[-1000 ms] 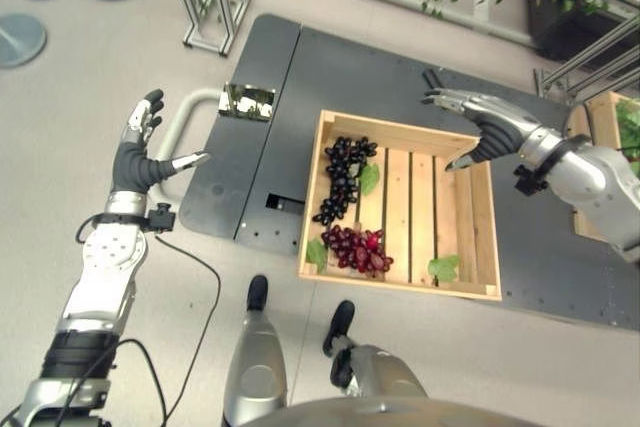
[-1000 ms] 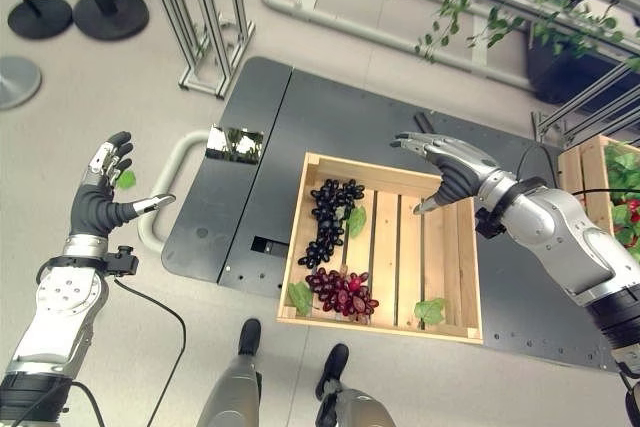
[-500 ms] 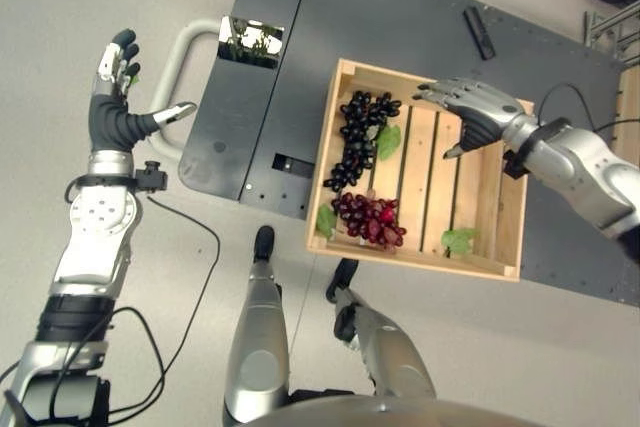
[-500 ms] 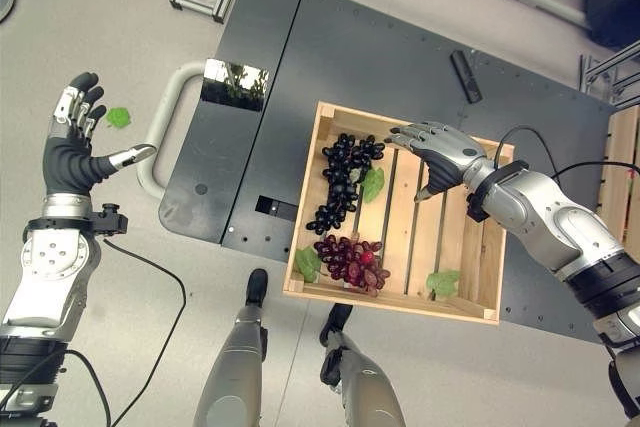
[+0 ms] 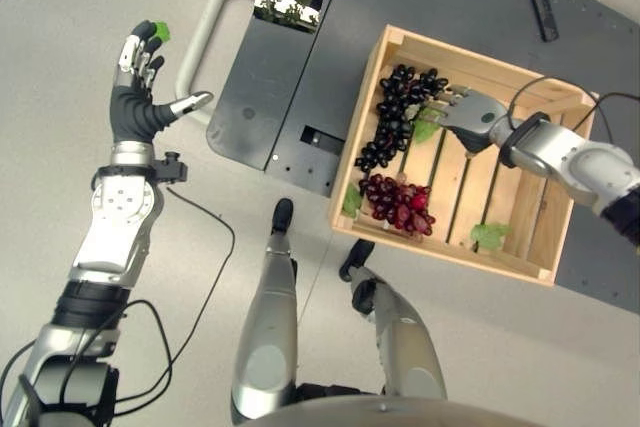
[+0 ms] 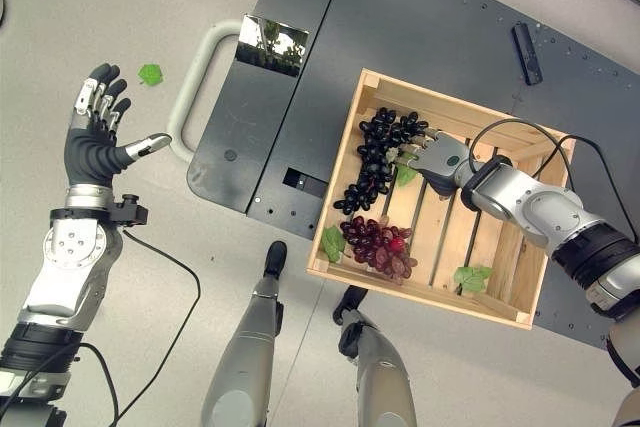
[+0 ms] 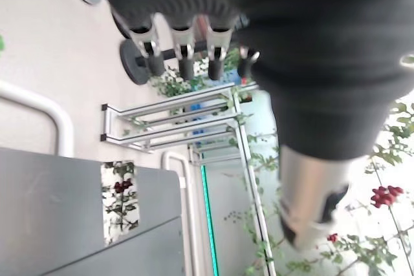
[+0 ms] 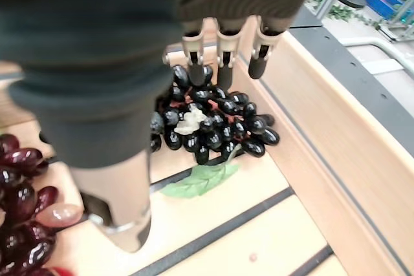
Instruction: Pick up the fruits from the basket on one side to the basket on the other side
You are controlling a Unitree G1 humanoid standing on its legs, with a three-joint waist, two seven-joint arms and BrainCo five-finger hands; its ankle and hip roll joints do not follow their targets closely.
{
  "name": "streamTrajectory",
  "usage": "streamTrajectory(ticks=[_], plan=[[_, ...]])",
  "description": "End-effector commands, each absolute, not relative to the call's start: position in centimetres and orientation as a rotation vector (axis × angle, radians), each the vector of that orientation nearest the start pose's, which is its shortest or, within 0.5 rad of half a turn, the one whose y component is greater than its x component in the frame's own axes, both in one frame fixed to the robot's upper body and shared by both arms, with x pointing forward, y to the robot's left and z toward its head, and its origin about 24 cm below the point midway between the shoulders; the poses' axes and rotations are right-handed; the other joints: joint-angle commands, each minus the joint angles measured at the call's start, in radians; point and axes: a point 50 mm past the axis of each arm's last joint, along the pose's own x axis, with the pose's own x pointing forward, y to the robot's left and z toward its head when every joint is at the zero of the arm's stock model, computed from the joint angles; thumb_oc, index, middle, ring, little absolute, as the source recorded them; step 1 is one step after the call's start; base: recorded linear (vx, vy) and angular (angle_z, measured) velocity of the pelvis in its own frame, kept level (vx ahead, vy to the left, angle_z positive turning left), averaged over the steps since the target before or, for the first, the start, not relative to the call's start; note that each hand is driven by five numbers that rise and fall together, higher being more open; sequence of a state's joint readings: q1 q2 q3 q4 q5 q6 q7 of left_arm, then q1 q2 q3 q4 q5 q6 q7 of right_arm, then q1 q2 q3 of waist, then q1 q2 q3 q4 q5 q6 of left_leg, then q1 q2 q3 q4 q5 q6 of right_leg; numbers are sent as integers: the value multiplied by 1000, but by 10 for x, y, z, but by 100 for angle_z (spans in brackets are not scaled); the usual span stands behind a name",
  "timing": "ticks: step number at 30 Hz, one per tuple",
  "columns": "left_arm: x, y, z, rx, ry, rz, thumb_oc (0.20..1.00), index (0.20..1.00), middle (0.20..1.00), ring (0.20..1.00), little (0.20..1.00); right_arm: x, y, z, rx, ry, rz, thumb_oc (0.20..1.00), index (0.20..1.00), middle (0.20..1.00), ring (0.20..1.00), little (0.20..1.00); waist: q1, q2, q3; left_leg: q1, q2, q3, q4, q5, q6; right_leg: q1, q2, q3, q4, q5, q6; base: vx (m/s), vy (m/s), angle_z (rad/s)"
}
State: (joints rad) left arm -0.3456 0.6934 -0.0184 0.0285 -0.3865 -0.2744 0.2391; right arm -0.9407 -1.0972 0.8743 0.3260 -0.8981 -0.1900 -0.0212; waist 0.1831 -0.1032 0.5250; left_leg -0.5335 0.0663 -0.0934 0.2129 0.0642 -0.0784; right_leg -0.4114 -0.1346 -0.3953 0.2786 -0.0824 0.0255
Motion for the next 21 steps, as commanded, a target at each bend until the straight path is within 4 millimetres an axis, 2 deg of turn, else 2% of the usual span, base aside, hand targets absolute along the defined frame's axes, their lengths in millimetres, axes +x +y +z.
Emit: streamTrajectory(ticks=[1,6,7,8,10,17,21], plan=[[283,235,220,151,-748,96,1000,1000,1000,1000,1000,352,-218,218,-2324,-462,296,1000,1000,1000,1000,1000,1,28,-5,-36,26,-12,30,-6,-26,-29,-44,-14,46,-9,74,-15,-27,17],[285,231,216,148,-721,68,1000,1000,1000,1000,1000,357,-215,215,-2318,-450,304,1000,1000,1000,1000,1000,10,29,-5,-38,24,-32,12,7,-30,-29,-45,-35,49,-16,71,4,-54,16],[286,228,215,135,-719,51,1000,1000,1000,1000,1000,358,-213,214,-2311,-452,308,1000,1000,1000,1000,1000,12,29,-5,-24,23,-45,8,-13,-37,-16,-41,-26,57,-41,79,2,-41,4],[286,226,214,128,-716,41,1000,1000,1000,1000,1000,358,-212,215,-2309,-456,307,1000,1000,1000,1000,1000,17,31,-5,-38,19,-43,7,9,-33,-25,-47,-45,55,-23,70,76,-83,14],[287,223,211,118,-703,25,1000,1000,1000,1000,1000,359,-209,214,-2301,-463,310,1000,1000,1000,1000,1000,17,31,-5,-22,19,-58,4,-12,-40,-9,-45,-39,64,-50,78,48,-47,28],[286,219,205,110,-680,7,1000,1000,1000,1000,1000,357,-195,230,-2266,-562,284,1000,1000,1000,1000,1000,29,28,-5,-17,18,-69,-13,-4,-41,1,-47,-53,56,-47,79,6,-6,10],[287,219,205,109,-680,8,1000,1000,1000,1000,1000,357,-182,246,-2242,-639,265,1000,1000,1000,1000,1000,42,22,-5,-15,14,-72,-23,2,-39,3,-46,-58,51,-44,80,0,0,0]])
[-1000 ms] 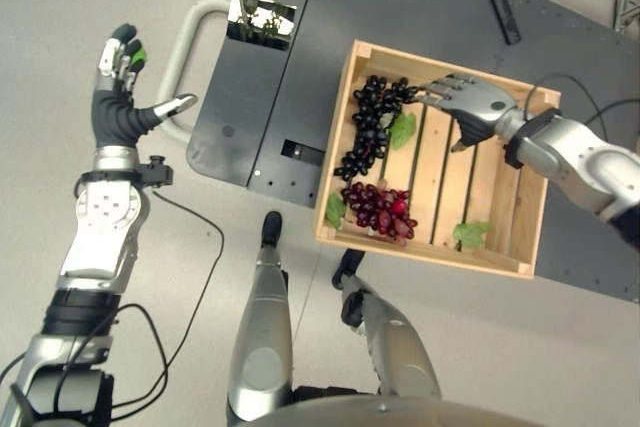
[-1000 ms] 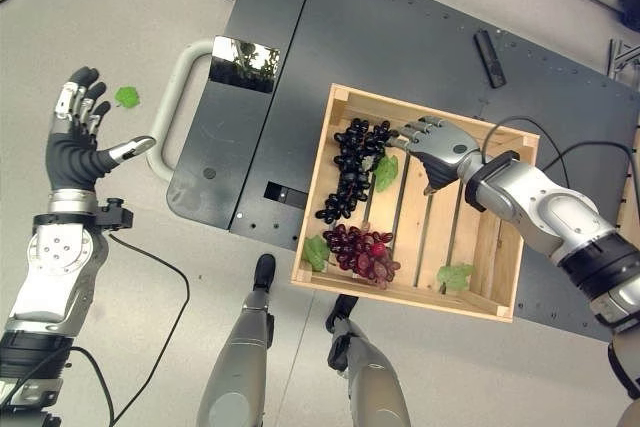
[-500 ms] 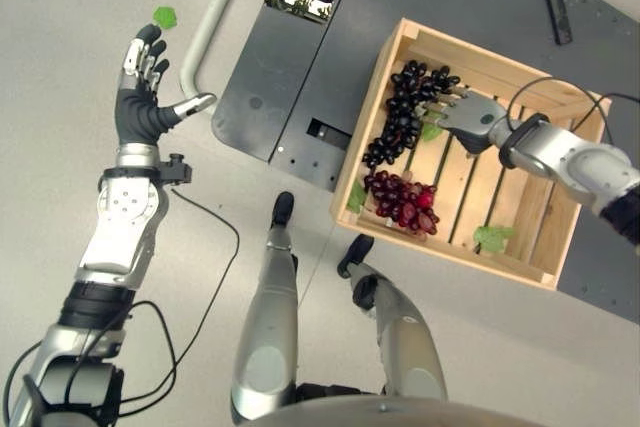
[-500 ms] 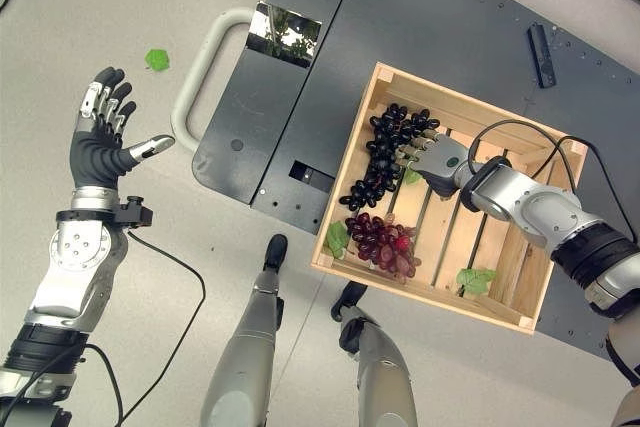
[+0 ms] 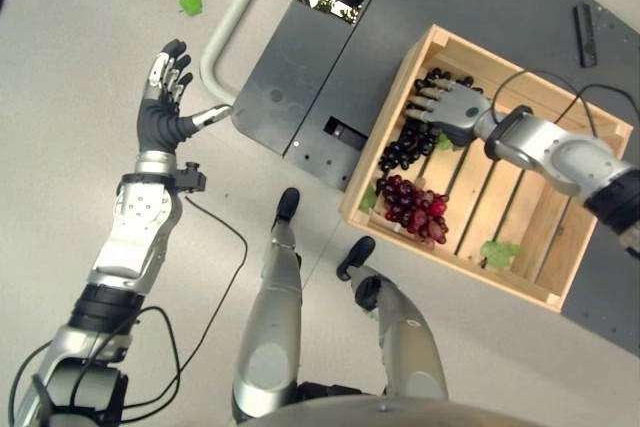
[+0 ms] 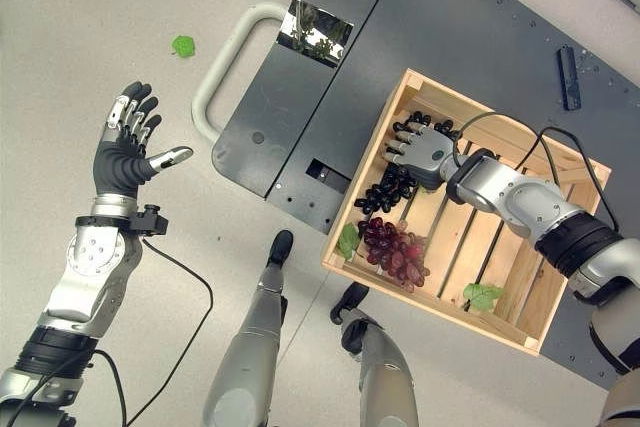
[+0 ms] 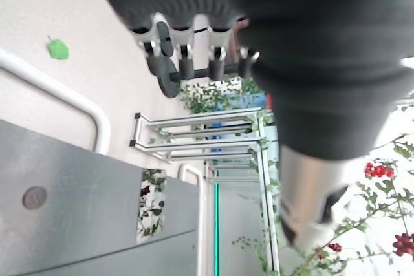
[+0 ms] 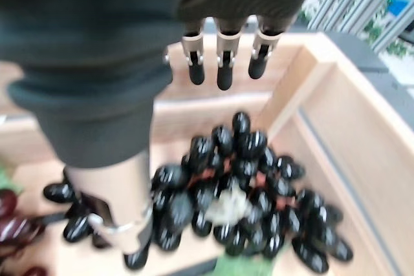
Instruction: Pick up the fruits from the basket on one side to the basket on the other side
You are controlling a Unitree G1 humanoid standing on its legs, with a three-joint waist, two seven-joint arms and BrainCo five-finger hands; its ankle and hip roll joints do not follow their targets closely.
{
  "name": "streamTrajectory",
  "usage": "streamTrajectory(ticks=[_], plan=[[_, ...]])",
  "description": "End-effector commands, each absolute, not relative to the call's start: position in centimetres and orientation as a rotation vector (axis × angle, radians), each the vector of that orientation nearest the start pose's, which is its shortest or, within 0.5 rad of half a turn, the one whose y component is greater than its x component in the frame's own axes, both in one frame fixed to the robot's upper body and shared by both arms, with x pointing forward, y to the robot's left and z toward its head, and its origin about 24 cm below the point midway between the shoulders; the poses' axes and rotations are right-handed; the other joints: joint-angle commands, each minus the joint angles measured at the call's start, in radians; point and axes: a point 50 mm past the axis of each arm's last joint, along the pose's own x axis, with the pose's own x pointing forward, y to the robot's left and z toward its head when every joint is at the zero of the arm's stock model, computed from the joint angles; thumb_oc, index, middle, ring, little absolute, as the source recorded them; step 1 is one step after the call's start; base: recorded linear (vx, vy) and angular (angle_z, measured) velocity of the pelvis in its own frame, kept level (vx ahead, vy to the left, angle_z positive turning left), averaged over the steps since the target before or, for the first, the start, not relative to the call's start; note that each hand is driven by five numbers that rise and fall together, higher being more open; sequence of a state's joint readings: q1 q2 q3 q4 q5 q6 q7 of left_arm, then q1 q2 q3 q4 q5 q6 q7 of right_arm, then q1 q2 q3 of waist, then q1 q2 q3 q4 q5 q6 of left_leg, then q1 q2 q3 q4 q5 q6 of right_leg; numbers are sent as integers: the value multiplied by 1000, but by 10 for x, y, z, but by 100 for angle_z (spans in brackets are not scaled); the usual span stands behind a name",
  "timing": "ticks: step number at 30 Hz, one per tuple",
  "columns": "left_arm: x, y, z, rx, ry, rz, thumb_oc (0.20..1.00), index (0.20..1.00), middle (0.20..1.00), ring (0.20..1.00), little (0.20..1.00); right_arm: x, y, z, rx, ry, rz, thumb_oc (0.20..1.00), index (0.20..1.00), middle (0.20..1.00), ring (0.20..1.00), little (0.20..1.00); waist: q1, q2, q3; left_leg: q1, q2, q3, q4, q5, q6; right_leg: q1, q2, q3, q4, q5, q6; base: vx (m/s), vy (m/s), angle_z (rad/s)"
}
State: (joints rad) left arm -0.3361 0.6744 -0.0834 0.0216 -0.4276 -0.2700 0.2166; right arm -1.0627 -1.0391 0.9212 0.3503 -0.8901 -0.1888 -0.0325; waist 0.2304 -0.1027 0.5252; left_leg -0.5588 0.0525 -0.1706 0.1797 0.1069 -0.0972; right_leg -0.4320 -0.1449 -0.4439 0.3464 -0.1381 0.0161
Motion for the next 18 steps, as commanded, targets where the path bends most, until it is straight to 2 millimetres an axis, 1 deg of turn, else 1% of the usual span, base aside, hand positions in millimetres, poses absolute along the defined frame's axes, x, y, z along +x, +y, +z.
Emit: streamTrajectory(ticks=[1,4,7,11,14,18], plan=[[287,219,206,112,-680,4,1000,1000,1000,1000,1000,357,-178,248,-2246,-652,266,1000,1000,1000,1000,1000,-2,22,-5,9,27,5,10,-40,-20,21,-35,-10,-17,12,90,6,10,4],[288,216,206,107,-684,-3,1000,1000,1000,1000,1000,360,-167,254,-2249,-682,272,1000,1000,1000,1000,1000,1,25,-5,7,25,6,5,-40,-17,18,-36,-10,-19,13,91,2,5,1],[288,213,206,89,-687,-12,1000,1000,1000,1000,1000,365,-158,254,-2251,-683,280,1000,1000,1000,1000,1000,7,31,-5,2,21,4,8,-41,-16,14,-39,-11,-18,13,92,0,0,0],[289,211,207,76,-691,-11,1000,1000,1000,1000,1000,371,-153,249,-2265,-653,297,1000,1000,1000,1000,1000,8,35,-5,-3,16,3,11,-42,-15,12,-41,-10,-15,12,93,6,5,1],[291,210,206,69,-688,-12,1000,1000,1000,1000,1000,377,-152,241,-2274,-597,318,1000,1000,1000,1000,1000,14,39,-5,-13,11,-1,15,-44,-14,9,-44,-12,-11,9,94,22,3,4],[290,209,205,58,-690,-15,1000,1000,1000,1000,1000,379,-150,233,-2275,-566,347,1000,1000,1000,1000,1000,16,37,-5,-23,5,-6,19,-45,-12,3,-46,-17,-7,7,94,17,-5,9]])
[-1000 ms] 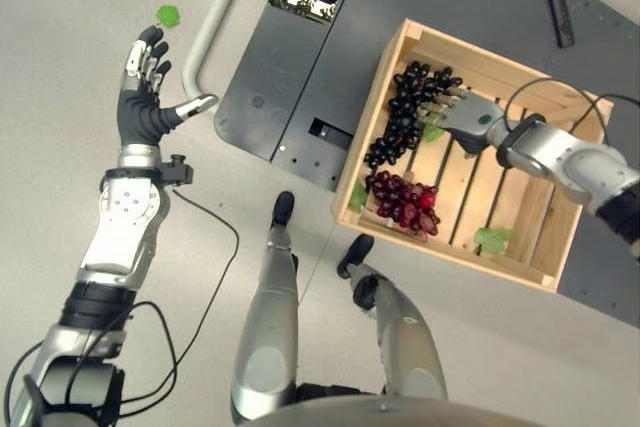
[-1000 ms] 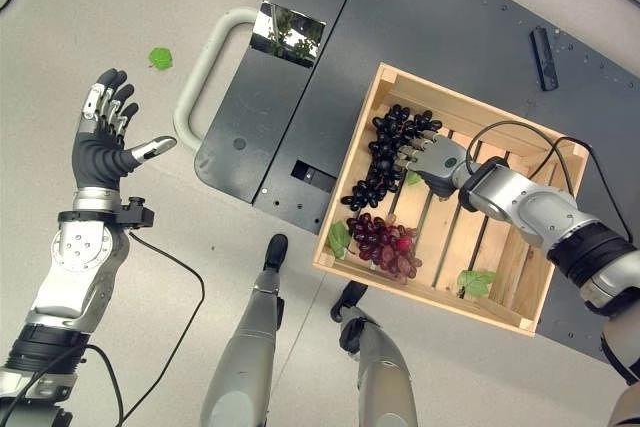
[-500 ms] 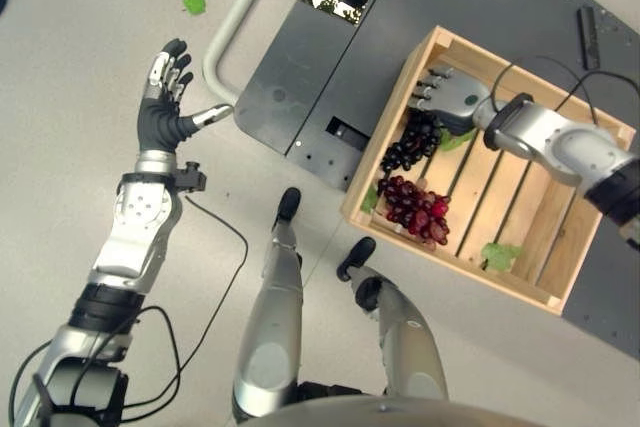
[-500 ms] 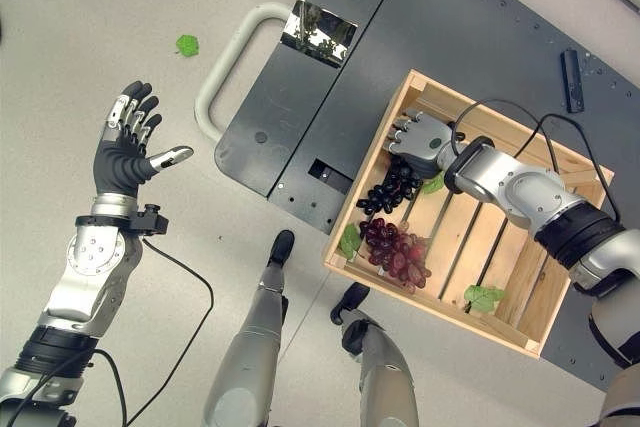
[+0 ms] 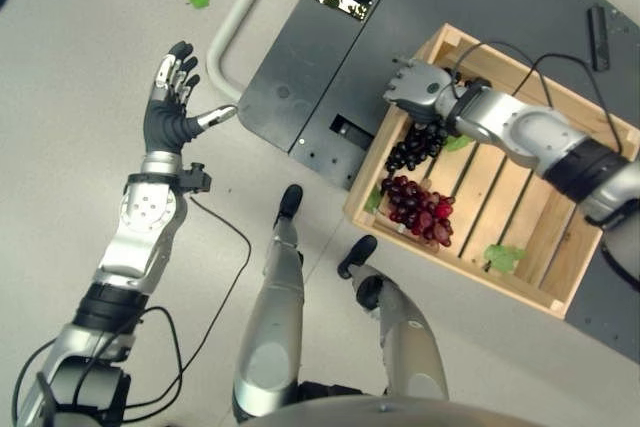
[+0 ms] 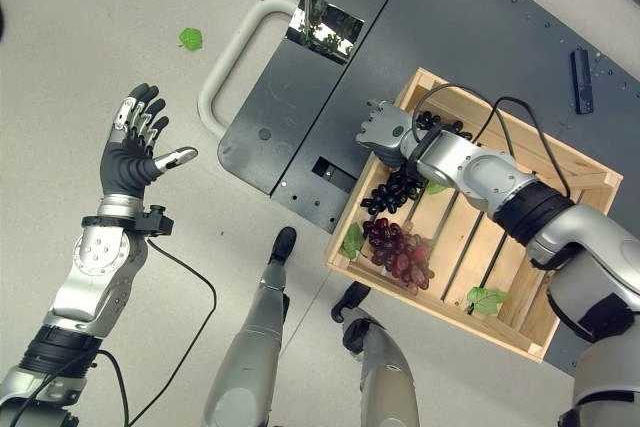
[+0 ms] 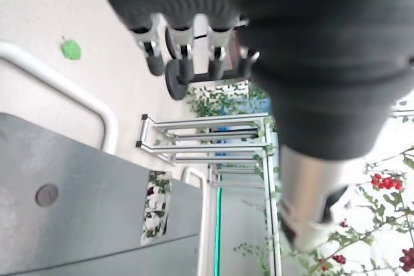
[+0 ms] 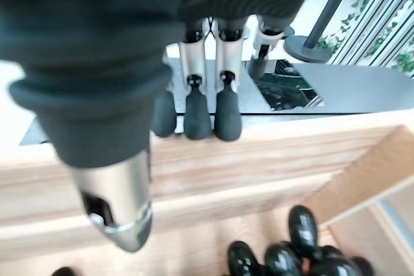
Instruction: Pick up the fruits from the basket on one side to the basket on the other side
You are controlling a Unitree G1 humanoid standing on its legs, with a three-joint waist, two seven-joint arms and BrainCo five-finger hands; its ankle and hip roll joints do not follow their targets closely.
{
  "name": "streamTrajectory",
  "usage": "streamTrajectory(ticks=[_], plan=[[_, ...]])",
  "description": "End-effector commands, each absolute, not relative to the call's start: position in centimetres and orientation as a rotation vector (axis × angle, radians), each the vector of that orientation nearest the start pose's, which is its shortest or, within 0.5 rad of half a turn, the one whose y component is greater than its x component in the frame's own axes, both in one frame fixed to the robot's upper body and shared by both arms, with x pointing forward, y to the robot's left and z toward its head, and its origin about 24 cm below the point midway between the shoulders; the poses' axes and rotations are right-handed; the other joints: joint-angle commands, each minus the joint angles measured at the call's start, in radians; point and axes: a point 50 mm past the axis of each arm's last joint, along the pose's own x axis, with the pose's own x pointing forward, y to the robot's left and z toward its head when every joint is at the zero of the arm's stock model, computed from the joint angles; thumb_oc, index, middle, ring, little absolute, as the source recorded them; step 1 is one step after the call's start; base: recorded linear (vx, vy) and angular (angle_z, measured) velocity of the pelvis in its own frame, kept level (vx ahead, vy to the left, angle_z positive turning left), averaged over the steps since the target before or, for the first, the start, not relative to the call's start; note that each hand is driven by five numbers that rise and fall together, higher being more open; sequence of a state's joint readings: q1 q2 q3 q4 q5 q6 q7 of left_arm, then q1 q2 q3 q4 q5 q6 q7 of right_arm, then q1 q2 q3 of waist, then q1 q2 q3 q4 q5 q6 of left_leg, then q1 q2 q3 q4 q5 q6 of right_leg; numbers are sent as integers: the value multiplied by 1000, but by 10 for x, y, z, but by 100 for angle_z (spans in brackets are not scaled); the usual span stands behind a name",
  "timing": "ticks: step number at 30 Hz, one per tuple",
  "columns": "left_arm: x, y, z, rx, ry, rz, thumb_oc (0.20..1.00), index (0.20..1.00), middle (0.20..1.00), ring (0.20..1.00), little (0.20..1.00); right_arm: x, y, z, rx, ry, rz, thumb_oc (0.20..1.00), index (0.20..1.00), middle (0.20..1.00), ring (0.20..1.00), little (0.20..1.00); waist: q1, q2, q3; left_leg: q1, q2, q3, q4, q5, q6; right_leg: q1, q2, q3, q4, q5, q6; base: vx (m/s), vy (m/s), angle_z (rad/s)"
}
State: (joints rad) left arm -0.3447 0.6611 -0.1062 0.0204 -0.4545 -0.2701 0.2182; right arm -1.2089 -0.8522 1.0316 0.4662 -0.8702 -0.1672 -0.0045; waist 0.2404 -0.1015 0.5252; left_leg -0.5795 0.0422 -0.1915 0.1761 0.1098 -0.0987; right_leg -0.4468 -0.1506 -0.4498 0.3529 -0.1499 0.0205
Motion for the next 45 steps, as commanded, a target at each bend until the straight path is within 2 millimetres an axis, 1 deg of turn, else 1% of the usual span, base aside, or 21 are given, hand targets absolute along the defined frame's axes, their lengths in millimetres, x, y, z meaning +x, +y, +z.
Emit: streamTrajectory(ticks=[1,11,16,17,19,21,24,27,29,32,33,35,36,37,38,39,41,42,43,44,45], plan=[[290,209,205,58,-690,-15,1000,1000,1000,1000,1000,379,-150,233,-2274,-566,347,1000,1000,1000,1000,1000,6,35,-5,-2,15,15,23,-48,-10,18,-41,-11,-14,18,90,20,-3,11],[288,212,202,62,-680,-1,1000,1000,1000,1000,1000,378,-168,210,-2277,-452,404,1000,1000,1000,1000,1000,5,34,-5,-8,9,5,26,-51,-11,19,-44,-19,3,2,88,13,-2,5],[286,217,201,61,-681,21,1000,1000,1000,1000,1000,363,-170,230,-2241,-555,364,1000,1000,1000,1000,1000,-12,24,-5,-5,11,4,31,-53,-11,22,-42,-18,8,-1,85,0,0,0],[282,220,201,68,-684,36,1000,1000,1000,1000,1000,348,-173,245,-2194,-637,337,1000,1000,1000,1000,1000,-26,12,-5,-1,12,6,30,-54,-12,23,-39,-17,7,-1,87,0,0,0],[279,222,202,79,-689,41,1000,1000,1000,1000,1000,335,-177,254,-2173,-684,332,1000,1000,1000,1000,1000,-36,3,-5,3,14,7,27,-54,-13,25,-38,-17,5,0,87,1,-4,3],[275,226,203,95,-696,50,1000,1000,1000,1000,1000,315,-191,265,-2165,-718,309,1000,1000,1000,1000,1000,-57,-15,-5,12,16,11,24,-54,-15,35,-35,-15,-2,4,88,-2,-7,4],[272,230,203,109,-693,60,1000,1000,1000,1000,1000,306,-208,266,-2165,-688,278,1000,1000,1000,1000,1000,-72,-23,-5,20,19,14,22,-55,-16,41,-33,-11,-6,6,88,0,0,0],[269,234,203,130,-692,66,1000,1000,1000,1000,1000,293,-213,276,-2194,-708,248,1000,1000,1000,1000,1000,-78,-37,-5,30,23,18,20,-56,-16,47,-30,-8,-8,7,90,-27,17,-1],[263,241,203,139,-696,90,1000,1000,1000,1000,1000,282,-227,286,-2190,-716,178,1000,1000,1000,1000,1000,-99,-53,-5,25,26,26,21,-32,-12,43,-30,-19,-17,34,83,-85,47,-7],[260,246,202,153,-691,104,1000,1000,1000,1000,1000,274,-241,286,-2206,-677,146,1000,1000,1000,1000,1000,-116,-67,-5,36,29,30,21,-34,-13,50,-26,-14,-17,36,84,25,-21,-11],[260,246,203,153,-692,103,1000,1000,1000,1000,1000,273,-242,286,-2205,-677,144,1000,1000,1000,1000,1000,-118,-70,-6,47,31,25,19,-55,-19,58,-22,1,-14,16,92,-6,-9,-10],[259,247,201,162,-683,105,1000,1000,1000,1000,1000,270,-252,279,-2205,-624,138,1000,1000,1000,1000,1000,-121,-77,-5,40,32,34,23,-34,-14,52,-24,-9,-18,37,83,-6,-7,-9],[259,247,201,163,-680,105,1000,1000,1000,1000,1000,269,-253,278,-2212,-616,143,1000,1000,1000,1000,1000,-126,-80,-11,49,35,30,20,-55,-20,58,-18,7,-17,17,92,-3,-11,-12],[260,246,201,170,-680,96,1000,1000,1000,1000,1000,268,-254,274,-2213,-607,154,1000,1000,1000,1000,1000,-114,-80,-5,39,33,35,23,-34,-15,50,-22,-7,-19,37,83,76,-53,-8],[260,245,202,169,-682,91,1000,1000,1000,1000,1000,268,-254,272,-2209,-602,167,1000,1000,1000,1000,1000,-117,-82,-10,48,36,30,21,-56,-20,56,-16,8,-18,17,92,-79,24,-8],[261,243,203,173,-685,79,1000,1000,1000,1000,1000,269,-254,269,-2210,-590,172,1000,1000,1000,1000,1000,-105,-78,-5,36,34,34,24,-34,-14,48,-21,-5,-24,38,84,69,-50,-7],[263,240,204,175,-687,67,1000,1000,1000,1000,1000,273,-254,264,-2211,-574,192,1000,1000,1000,1000,1000,-97,-73,-5,29,33,34,28,-34,-14,43,-20,-5,-23,37,83,-13,-8,-8],[263,241,205,174,-689,70,1000,1000,1000,1000,1000,273,-253,265,-2212,-577,191,1000,1000,1000,1000,1000,-101,-75,-6,39,36,29,27,-56,-19,50,-15,10,-19,17,91,-89,32,-7],[264,239,204,172,-686,61,1000,1000,1000,1000,1000,276,-251,261,-2199,-571,208,1000,1000,1000,1000,1000,-94,-67,-5,23,32,33,29,-33,-13,37,-21,-5,-20,37,83,64,-47,-1],[265,237,204,170,-686,54,1000,1000,1000,1000,1000,277,-250,258,-2203,-562,225,1000,1000,1000,1000,1000,-92,-65,-6,33,34,26,28,-55,-18,43,-16,9,-17,17,92,-81,27,1],[265,236,203,168,-681,46,1000,1000,1000,1000,1000,282,-248,254,-2198,-556,241,1000,1000,1000,1000,1000,-84,-57,-5,17,30,30,29,-33,-11,31,-22,-8,-19,37,84,69,-44,6]])
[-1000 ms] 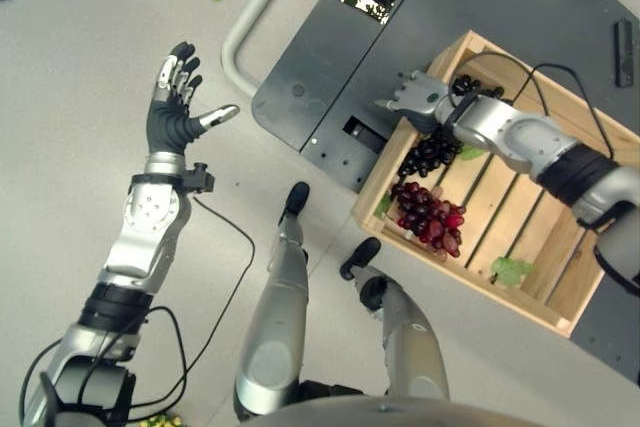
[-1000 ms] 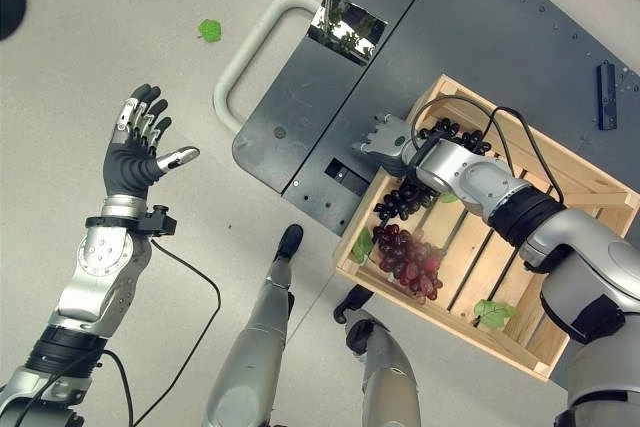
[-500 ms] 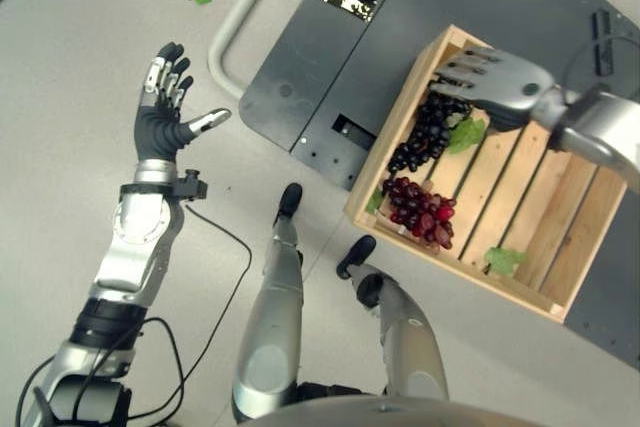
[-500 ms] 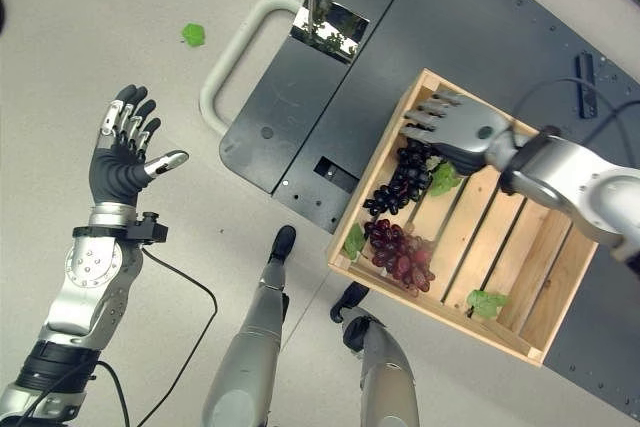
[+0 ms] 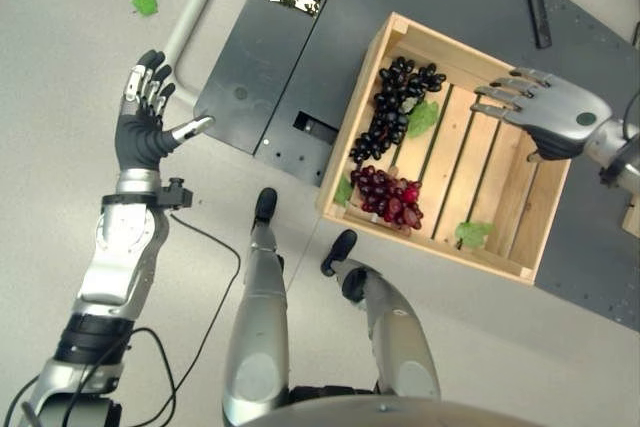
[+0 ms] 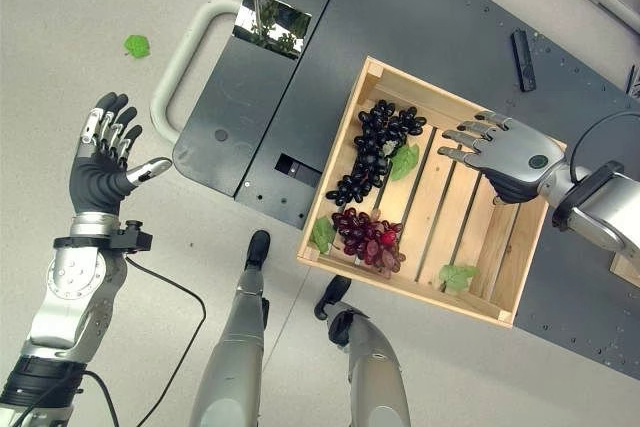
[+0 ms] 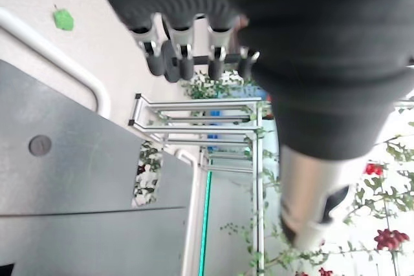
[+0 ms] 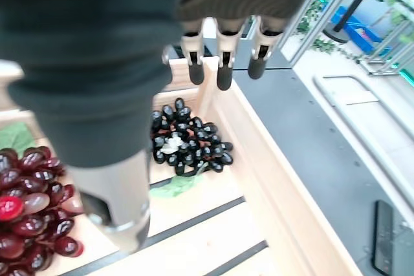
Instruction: Pick up the fruits from the basket on one side to the basket on the other side
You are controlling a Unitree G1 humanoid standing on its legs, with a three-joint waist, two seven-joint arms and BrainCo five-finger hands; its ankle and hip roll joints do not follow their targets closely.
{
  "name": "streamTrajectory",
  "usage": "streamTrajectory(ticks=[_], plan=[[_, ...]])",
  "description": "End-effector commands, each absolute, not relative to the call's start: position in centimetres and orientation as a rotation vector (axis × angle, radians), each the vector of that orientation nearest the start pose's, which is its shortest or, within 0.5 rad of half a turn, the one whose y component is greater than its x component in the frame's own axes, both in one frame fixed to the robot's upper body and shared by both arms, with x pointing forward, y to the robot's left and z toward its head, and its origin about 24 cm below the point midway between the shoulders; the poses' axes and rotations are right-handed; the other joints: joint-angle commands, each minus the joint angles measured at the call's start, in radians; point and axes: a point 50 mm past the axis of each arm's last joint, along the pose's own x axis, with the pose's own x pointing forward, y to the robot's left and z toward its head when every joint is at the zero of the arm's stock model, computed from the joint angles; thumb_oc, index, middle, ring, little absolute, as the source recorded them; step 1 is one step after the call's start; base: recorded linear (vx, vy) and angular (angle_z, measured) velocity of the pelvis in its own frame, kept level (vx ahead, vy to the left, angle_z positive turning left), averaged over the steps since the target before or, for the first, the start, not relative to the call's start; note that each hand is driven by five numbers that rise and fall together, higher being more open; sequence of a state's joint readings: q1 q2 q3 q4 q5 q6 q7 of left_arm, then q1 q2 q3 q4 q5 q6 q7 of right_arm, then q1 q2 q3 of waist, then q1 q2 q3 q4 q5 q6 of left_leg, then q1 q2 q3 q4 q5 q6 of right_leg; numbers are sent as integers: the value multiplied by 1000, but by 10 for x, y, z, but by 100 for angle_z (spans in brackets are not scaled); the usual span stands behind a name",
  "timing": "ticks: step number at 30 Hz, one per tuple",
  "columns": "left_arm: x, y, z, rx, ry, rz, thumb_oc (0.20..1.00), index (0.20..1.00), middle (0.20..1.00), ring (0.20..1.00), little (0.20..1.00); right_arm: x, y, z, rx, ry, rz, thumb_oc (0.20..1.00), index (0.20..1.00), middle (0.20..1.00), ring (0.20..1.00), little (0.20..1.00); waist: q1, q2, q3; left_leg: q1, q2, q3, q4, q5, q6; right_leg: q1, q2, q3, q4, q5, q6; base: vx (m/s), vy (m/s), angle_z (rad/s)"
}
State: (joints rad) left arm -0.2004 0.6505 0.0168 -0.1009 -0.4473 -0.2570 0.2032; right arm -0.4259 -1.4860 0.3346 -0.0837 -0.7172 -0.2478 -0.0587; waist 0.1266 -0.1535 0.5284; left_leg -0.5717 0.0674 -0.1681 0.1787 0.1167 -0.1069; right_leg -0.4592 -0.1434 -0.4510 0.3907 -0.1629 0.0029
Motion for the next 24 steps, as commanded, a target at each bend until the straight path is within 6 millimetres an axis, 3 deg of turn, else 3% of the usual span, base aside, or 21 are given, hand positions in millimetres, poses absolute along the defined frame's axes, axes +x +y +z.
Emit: streamTrajectory(ticks=[1,3,4,5,8,15,24], plan=[[265,236,203,167,-682,50,1000,1000,1000,1000,1000,282,-248,255,-2199,-559,241,1000,1000,1000,1000,1000,25,-7,-9,21,8,2,26,-61,-8,51,-24,9,-53,30,109,-3,-3,7],[268,233,201,158,-673,36,1000,1000,1000,1000,1000,289,-241,246,-2203,-555,287,1000,1000,1000,1000,1000,33,3,-9,16,6,-1,28,-63,-7,46,-25,8,-49,28,109,4,-4,6],[267,233,201,158,-673,37,1000,1000,1000,1000,1000,290,-240,247,-2203,-557,288,1000,1000,1000,1000,1000,34,5,-8,2,3,3,29,-39,-1,36,-30,-7,-54,50,101,0,0,0],[269,231,201,152,-671,31,1000,1000,1000,1000,1000,295,-234,242,-2203,-561,313,1000,1000,1000,1000,1000,41,10,-8,12,3,-5,29,-65,-4,41,-27,7,-45,28,110,0,0,0],[271,226,201,140,-671,14,1000,1000,1000,1000,1000,308,-223,231,-2197,-549,361,1000,1000,1000,1000,1000,55,20,-8,2,0,-8,34,-66,-2,33,-28,6,-43,28,111,26,-21,2],[277,217,202,112,-677,-8,1000,1000,1000,1000,1000,342,-193,225,-2210,-562,371,1000,1000,1000,1000,1000,75,47,-8,-24,-5,-16,37,-62,0,11,-31,1,-38,28,112,1,-5,2],[282,211,198,75,-665,-13,1000,1000,1000,1000,1000,363,-169,214,-2223,-529,403,1000,1000,1000,1000,1000,94,63,-8,-50,-17,-23,51,-68,6,-11,-37,-1,-15,17,109,4,-2,5]])
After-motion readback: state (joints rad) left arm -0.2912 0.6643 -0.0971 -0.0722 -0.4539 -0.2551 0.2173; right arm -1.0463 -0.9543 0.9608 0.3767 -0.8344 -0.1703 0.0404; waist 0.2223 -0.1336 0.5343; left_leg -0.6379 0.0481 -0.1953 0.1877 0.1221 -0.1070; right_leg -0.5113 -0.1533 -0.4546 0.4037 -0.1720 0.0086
